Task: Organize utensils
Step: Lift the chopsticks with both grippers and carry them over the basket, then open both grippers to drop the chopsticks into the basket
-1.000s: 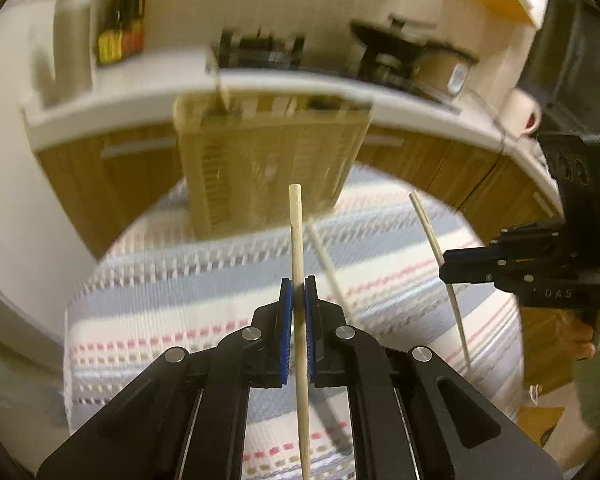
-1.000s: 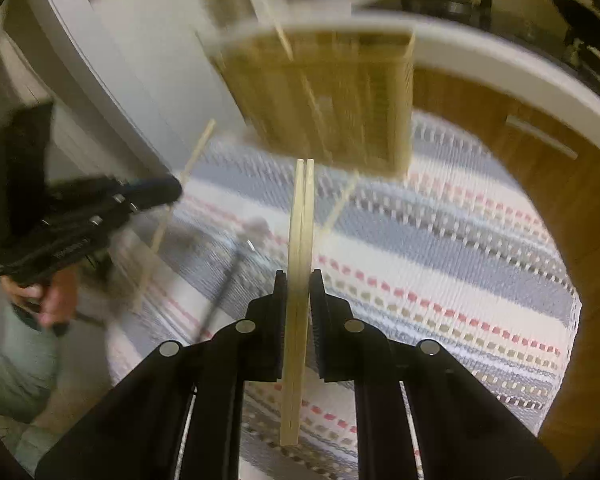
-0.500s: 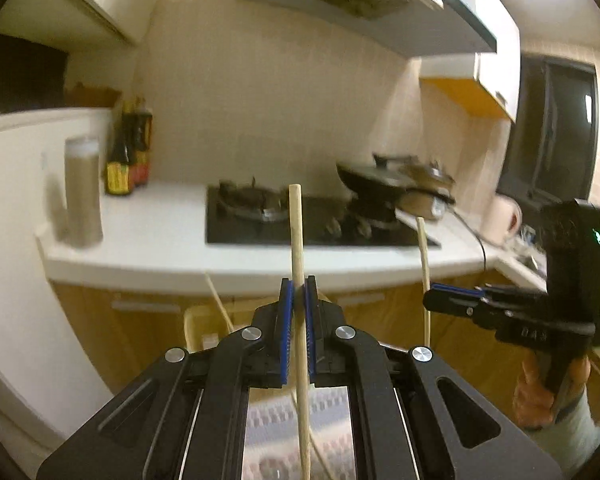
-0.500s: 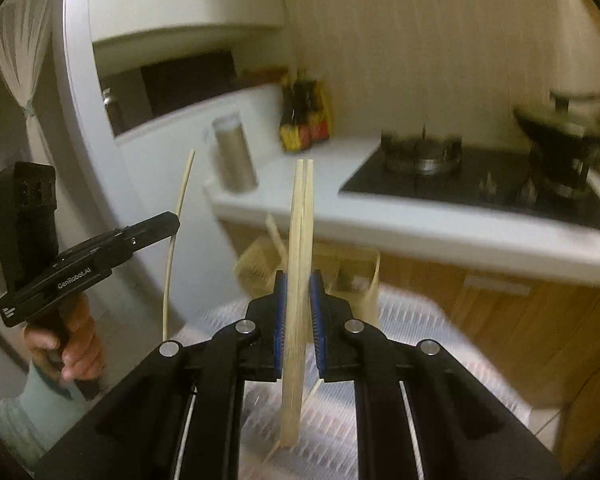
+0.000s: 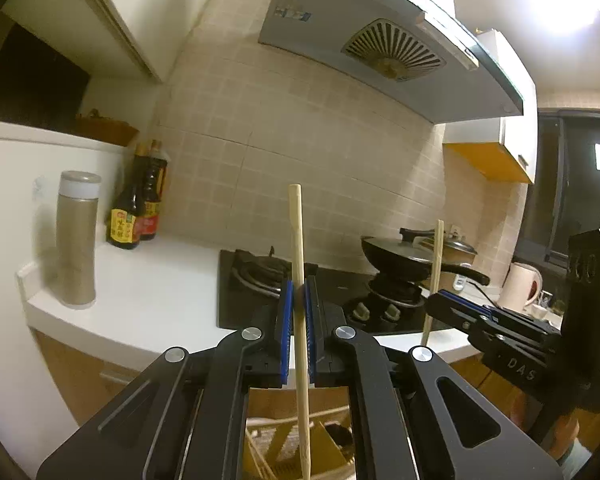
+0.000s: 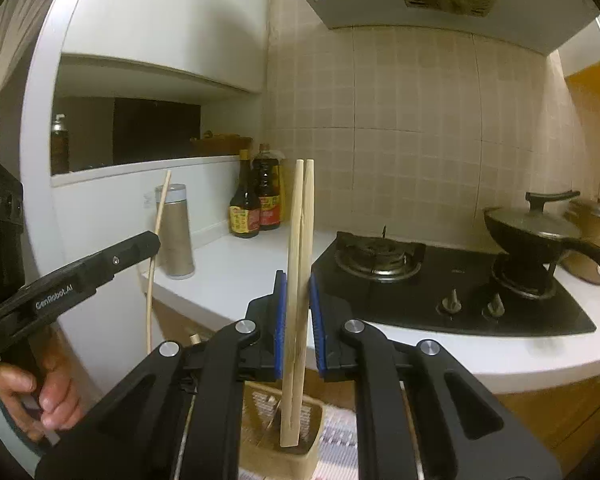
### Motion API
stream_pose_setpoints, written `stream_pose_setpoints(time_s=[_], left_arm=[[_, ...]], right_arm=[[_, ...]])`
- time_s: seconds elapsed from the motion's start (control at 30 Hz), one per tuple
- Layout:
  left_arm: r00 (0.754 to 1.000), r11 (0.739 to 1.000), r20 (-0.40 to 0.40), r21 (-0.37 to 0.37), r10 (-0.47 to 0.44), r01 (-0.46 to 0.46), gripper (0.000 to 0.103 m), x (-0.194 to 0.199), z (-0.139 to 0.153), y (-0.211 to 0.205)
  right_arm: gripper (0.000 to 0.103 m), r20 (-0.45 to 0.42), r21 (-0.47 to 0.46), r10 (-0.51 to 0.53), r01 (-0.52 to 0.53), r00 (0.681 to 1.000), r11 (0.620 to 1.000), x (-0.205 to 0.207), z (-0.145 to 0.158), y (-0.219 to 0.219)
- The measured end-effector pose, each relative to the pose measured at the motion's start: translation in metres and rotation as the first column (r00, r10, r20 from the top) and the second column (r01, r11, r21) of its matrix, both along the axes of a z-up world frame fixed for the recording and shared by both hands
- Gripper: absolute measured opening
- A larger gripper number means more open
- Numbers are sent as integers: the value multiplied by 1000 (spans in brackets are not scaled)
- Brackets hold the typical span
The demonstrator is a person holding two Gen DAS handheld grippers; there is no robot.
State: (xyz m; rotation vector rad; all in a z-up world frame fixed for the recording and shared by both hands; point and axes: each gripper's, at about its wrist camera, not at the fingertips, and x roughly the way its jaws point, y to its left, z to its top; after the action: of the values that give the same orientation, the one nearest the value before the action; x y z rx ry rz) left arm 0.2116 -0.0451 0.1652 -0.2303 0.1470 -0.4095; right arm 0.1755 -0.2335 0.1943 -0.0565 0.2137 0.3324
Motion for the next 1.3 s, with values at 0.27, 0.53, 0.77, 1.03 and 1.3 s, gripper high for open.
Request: stream_pose_setpoints(time_s=[0.27, 0.53, 0.77, 1.03, 1.3], left_arm=[[999, 999, 2, -3, 53, -53, 4, 25, -33, -9], [994, 992, 18, 61, 105, -106, 4, 29, -64, -22], [994, 993, 37, 67, 100, -102, 4, 24, -68, -23], [999, 1000, -29, 15, 22, -22, 22, 25, -77, -9], [999, 1000, -43, 23, -15, 16, 41, 0, -67, 4]], right_arm=[[10, 31, -8, -15, 16, 999, 1000, 31, -30, 1], [10, 15, 10, -21, 21, 1000, 1000, 37, -54, 1], [10, 25, 1, -9, 9, 1000, 1000, 31, -62, 1], [12, -31, -16, 22, -22, 999, 1000, 19, -72, -5], [19, -131, 56, 44, -37, 990, 998, 3, -77, -22]])
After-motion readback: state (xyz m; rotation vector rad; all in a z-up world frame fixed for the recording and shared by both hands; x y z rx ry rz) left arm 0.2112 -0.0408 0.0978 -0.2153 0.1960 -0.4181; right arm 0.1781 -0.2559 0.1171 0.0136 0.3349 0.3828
